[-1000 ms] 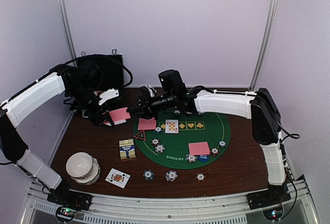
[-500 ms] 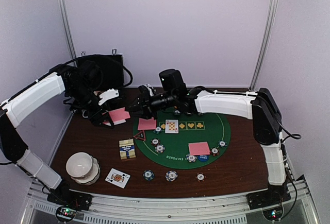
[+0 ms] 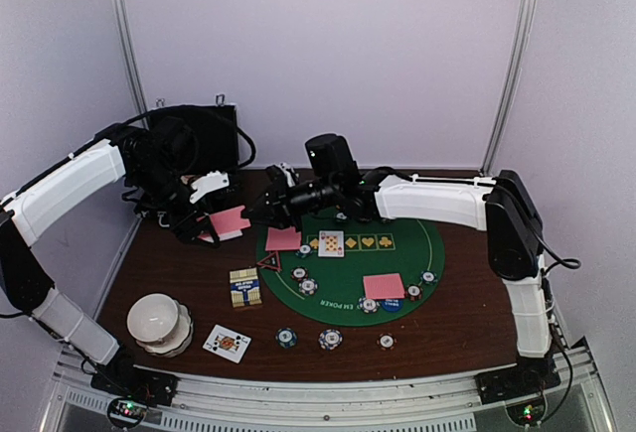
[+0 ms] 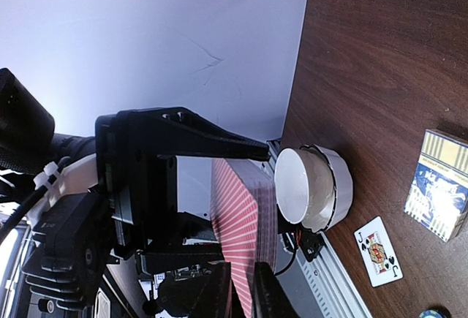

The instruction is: Distribute texas hold em gaming equipment

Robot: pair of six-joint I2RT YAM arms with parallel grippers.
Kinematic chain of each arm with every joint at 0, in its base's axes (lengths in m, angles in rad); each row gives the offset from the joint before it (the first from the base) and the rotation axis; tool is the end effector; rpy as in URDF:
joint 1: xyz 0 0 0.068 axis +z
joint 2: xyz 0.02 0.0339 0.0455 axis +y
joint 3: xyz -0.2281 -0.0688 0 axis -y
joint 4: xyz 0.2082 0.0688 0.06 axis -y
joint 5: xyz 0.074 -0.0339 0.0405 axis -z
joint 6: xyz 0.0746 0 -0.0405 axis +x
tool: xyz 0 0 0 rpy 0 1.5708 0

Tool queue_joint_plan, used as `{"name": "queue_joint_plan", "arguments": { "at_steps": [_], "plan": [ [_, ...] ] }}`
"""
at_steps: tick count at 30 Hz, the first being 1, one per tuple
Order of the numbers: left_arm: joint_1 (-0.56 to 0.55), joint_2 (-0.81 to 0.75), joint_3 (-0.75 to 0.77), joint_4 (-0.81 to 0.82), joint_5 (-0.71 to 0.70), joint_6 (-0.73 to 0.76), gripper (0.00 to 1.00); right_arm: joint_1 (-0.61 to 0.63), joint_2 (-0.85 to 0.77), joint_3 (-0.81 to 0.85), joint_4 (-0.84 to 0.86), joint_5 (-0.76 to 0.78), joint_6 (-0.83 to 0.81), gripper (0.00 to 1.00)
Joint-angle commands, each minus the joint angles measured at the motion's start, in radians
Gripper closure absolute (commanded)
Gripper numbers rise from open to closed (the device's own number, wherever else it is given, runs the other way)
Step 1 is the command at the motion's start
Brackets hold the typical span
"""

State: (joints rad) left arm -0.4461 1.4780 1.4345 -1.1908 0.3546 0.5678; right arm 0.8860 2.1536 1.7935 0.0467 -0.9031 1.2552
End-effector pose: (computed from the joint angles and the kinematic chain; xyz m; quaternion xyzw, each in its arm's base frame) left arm 0.2207 -0.1343 0.2556 0.4970 0.8340 -0.1635 0.1751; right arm 0.2556 0.4056 0.2497 0.1187 -0.7625 -0.6336 0.0559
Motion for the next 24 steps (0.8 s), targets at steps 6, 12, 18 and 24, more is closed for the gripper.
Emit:
{"name": "queue_joint_plan", "arguments": {
  "at_steps": [6, 12, 18, 24],
  "plan": [
    [-0.002, -0.006, 0.013, 0.009, 0.003, 0.014, 1.00, 0.015, -0.044, 0.024, -0.028, -0.006, -0.031, 0.76],
    [-0.002, -0.005, 0.011, 0.009, 0.000, 0.014, 1.00, 0.025, -0.033, 0.026, -0.010, -0.019, -0.017, 0.87],
    [-0.002, -0.002, 0.012, 0.009, -0.004, 0.017, 1.00, 0.017, -0.047, 0.057, -0.064, -0.023, -0.054, 1.00],
    [-0.002, -0.006, 0.012, 0.008, -0.008, 0.016, 1.00, -0.013, -0.083, 0.026, -0.110, -0.022, -0.091, 1.00]
  ]
}}
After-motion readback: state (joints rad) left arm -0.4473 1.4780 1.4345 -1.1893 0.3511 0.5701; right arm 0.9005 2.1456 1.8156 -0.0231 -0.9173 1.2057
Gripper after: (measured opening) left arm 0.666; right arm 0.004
